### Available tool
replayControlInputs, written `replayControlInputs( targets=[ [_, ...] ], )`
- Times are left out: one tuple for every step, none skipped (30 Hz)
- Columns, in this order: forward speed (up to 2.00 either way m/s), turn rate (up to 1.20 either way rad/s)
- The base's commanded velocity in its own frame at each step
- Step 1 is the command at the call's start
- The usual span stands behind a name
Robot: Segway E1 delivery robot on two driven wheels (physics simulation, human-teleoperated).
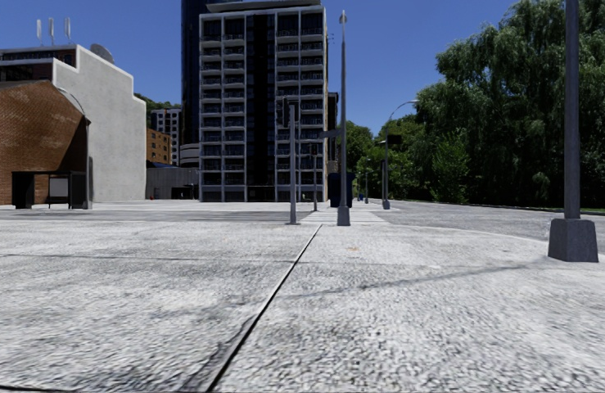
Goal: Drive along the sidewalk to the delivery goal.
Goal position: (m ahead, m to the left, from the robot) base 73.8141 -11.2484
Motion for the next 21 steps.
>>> replayControlInputs(
  targets=[
    [2.0,0.0],
    [2.0,0.0],
    [2.0,0.0],
    [2.0,0.0],
    [2.0,0.0],
    [2.0,0.0],
    [2.0,0.0],
    [2.0,0.0],
    [2.0,0.0],
    [2.0,0.0],
    [2.0,0.0],
    [2.0,0.0],
    [2.0,0.0],
    [2.0,0.0],
    [2.0,0.0],
    [2.0,0.0],
    [2.0,0.0],
    [2.0,0.0],
    [2.0,0.0],
    [2.0,0.0],
    [2.0,0.0]
  ],
)
